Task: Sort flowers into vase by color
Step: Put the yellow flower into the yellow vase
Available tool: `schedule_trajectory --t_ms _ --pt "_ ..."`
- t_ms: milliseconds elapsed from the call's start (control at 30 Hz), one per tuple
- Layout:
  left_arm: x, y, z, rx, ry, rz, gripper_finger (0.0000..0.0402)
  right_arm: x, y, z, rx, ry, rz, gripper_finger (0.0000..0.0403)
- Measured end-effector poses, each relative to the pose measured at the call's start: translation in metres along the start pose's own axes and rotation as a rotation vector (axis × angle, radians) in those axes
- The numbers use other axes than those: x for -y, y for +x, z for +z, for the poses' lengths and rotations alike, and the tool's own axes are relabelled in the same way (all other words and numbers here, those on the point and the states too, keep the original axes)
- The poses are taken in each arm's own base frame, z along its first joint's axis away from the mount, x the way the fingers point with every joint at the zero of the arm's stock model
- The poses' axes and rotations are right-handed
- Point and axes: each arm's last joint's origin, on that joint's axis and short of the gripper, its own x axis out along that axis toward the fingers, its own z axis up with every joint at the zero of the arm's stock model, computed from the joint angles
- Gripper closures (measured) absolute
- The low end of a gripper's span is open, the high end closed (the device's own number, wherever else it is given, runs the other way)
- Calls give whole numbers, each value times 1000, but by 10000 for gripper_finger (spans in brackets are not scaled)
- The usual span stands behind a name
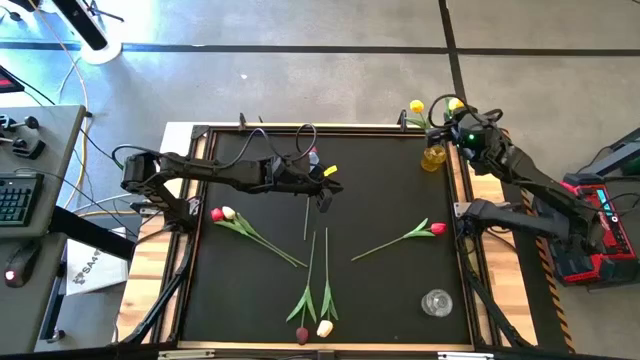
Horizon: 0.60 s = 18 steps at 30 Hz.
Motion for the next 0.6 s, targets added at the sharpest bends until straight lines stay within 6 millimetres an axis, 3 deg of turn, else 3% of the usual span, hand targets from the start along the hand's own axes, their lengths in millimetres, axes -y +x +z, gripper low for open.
schedule_trajectory --t_ms 300,600 --pt "0 0 0 -1 -24 1 328 -3 9 -19 -55 88 3 395" --pt "3 0 -3 -12 -29 -5 328 0 2 -27 -210 214 62 293"
